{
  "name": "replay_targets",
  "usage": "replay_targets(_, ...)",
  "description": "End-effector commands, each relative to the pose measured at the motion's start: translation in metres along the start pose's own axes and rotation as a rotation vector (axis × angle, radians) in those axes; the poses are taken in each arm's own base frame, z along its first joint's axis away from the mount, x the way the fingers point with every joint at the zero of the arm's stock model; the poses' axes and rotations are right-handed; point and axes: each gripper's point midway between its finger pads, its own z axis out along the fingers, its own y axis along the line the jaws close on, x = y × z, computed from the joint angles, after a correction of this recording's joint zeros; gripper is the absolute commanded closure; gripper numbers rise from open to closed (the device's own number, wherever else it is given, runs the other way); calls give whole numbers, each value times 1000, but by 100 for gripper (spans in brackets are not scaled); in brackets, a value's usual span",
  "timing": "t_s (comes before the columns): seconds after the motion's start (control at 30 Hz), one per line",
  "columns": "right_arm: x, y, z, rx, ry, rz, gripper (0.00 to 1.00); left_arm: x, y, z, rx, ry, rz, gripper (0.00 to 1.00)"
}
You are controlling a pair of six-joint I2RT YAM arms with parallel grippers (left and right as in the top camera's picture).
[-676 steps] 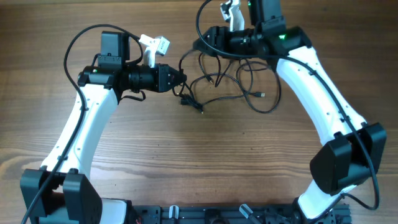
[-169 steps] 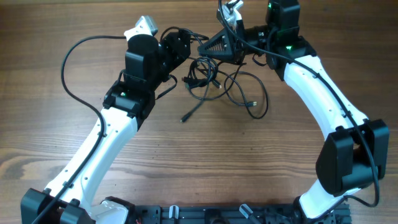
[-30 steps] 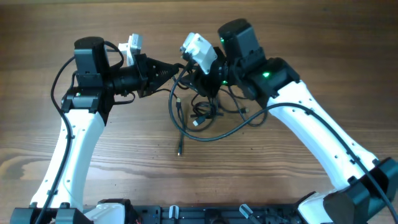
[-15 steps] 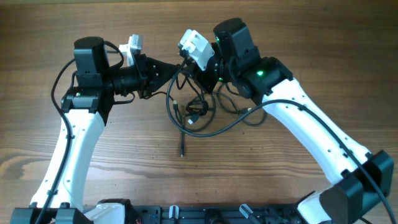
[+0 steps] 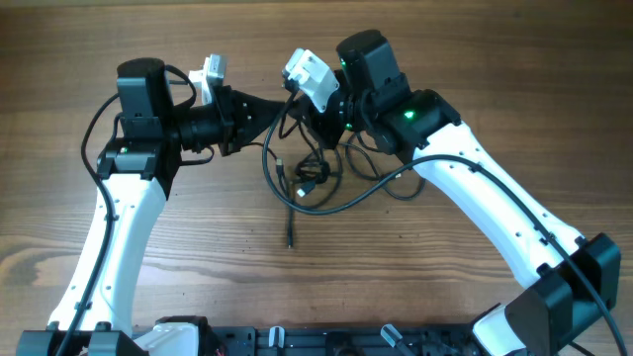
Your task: Untangle cables
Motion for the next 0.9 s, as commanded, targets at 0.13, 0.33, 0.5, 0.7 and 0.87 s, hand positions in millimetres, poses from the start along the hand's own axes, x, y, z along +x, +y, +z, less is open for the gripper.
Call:
replay_targets(0.13,4,2,6,-19,5,62,88,4,-9,1,24,26,50,87)
replay_targets(0.33,5,2,5,-21,11,135,87,9,-5,17,-27,13,211,84)
replay_targets(0.5,6,3,5,-24,14,158,87,-4,25,25,-208,-100,186,86)
replay_targets(0.7,5,5,5,-39,10,161,87,-16,74,7,-459,-220,102,93)
replay_targets(0.87,3,7,5,-49,3,184,87,-17,69,11,-441,-218,122,96)
